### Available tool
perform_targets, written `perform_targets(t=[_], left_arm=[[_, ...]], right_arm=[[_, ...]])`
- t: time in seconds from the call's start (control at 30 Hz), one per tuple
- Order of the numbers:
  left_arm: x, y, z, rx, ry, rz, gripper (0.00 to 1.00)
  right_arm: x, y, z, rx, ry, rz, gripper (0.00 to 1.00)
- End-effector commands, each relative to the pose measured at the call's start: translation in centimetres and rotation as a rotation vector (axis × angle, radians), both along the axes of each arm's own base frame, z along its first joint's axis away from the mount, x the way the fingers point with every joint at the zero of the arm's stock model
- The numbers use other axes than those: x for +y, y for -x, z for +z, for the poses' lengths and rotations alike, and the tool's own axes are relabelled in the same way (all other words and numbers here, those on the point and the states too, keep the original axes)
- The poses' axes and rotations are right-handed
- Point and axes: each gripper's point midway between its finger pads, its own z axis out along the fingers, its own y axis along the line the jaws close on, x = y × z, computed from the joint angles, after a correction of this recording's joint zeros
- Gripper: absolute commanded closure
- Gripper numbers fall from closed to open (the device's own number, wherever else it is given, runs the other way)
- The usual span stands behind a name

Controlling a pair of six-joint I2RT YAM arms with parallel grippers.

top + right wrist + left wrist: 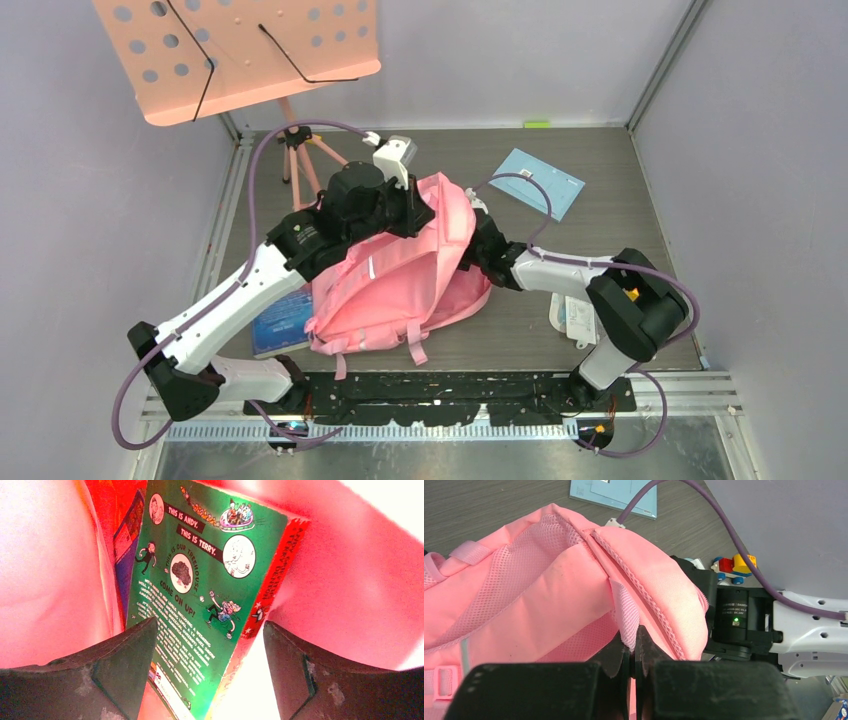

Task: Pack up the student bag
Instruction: Place the book in the student bag.

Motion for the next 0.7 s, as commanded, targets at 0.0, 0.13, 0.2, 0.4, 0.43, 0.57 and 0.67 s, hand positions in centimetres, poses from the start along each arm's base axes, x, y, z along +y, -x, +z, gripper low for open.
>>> perform_targets(t=[0.0, 0.13, 0.2, 0.4, 0.43, 0.57, 0.67], left_arm=[[0.7, 0.2, 2.4, -0.049, 0.048, 0.011, 1.0], [0.6, 0.1, 2.2, -0.047, 0.053, 0.013, 1.0], [0.4, 0.0, 2.0, -0.043, 0.055, 0.011, 1.0], [0.3, 0.0, 1.7, -0.033, 0.047, 0.004, 1.0], [0.3, 0.0, 1.7, -0.033, 0.045, 0.005, 1.0], [0.0, -0.1, 1.4, -0.025, 0.051, 0.002, 1.0], [-0.6, -0.1, 1.1, -0.011, 0.06, -0.015, 1.0]], right_arm=[[-1.5, -0.1, 1.3, -0.043, 0.048, -0.046, 0.17], [-1.4, 0.5, 0.9, -0.025, 0.039, -0.039, 0.2], [-1.1, 0.5, 0.9, -0.023, 0.034, -0.032, 0.26], [1.3, 0.8, 1.3, -0.019, -0.007, 0.031, 0.58], [1.7, 0.8, 1.4, -0.024, -0.014, 0.041, 0.61], [4.6, 0.7, 1.3, -0.033, -0.035, 0.108, 0.72], [6.8, 0.6, 1.9, -0.037, -0.074, 0.151, 0.73]])
